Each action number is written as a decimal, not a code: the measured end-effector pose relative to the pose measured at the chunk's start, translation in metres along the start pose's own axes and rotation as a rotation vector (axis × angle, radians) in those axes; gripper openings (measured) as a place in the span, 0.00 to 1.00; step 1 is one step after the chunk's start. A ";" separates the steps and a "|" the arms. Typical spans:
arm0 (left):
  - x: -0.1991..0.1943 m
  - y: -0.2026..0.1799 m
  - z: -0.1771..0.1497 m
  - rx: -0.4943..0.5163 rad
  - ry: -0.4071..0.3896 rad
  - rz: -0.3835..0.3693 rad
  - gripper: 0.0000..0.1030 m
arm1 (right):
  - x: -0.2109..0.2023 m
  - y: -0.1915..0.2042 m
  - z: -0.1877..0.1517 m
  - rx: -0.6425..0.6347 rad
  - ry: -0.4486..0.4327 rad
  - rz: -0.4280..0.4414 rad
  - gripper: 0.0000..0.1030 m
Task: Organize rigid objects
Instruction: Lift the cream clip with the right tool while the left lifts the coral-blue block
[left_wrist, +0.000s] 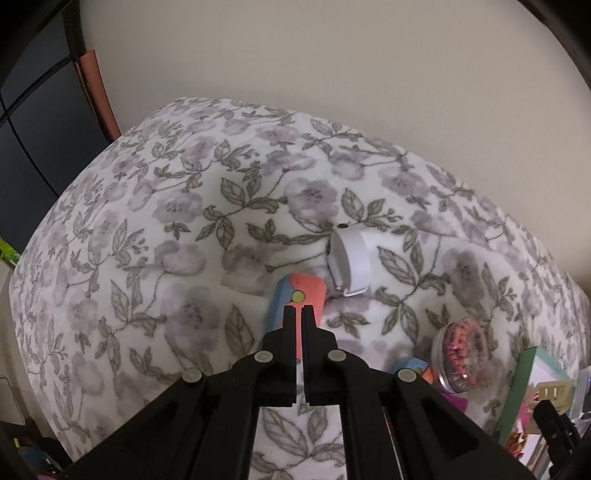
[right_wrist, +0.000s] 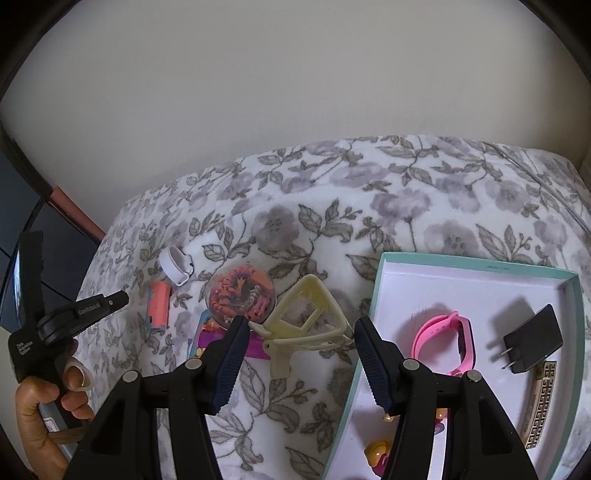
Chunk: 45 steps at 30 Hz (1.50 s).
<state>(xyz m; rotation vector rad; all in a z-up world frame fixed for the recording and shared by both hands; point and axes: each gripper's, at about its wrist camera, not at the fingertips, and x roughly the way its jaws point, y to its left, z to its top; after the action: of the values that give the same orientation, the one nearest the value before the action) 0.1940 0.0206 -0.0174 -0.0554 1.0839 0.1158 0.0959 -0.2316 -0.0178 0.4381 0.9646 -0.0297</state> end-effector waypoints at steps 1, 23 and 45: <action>0.004 0.001 -0.001 -0.004 0.008 0.000 0.02 | 0.001 0.000 -0.001 0.000 0.002 -0.001 0.60; 0.048 0.004 0.002 0.011 0.018 0.008 0.55 | 0.023 0.004 -0.007 -0.022 0.045 -0.004 0.60; 0.072 -0.006 -0.011 0.049 0.048 0.049 0.45 | 0.045 0.003 -0.015 -0.030 0.099 -0.022 0.60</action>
<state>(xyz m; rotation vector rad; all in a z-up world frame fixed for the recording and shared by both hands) 0.2187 0.0189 -0.0862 0.0126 1.1357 0.1322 0.1109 -0.2155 -0.0605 0.4040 1.0657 -0.0135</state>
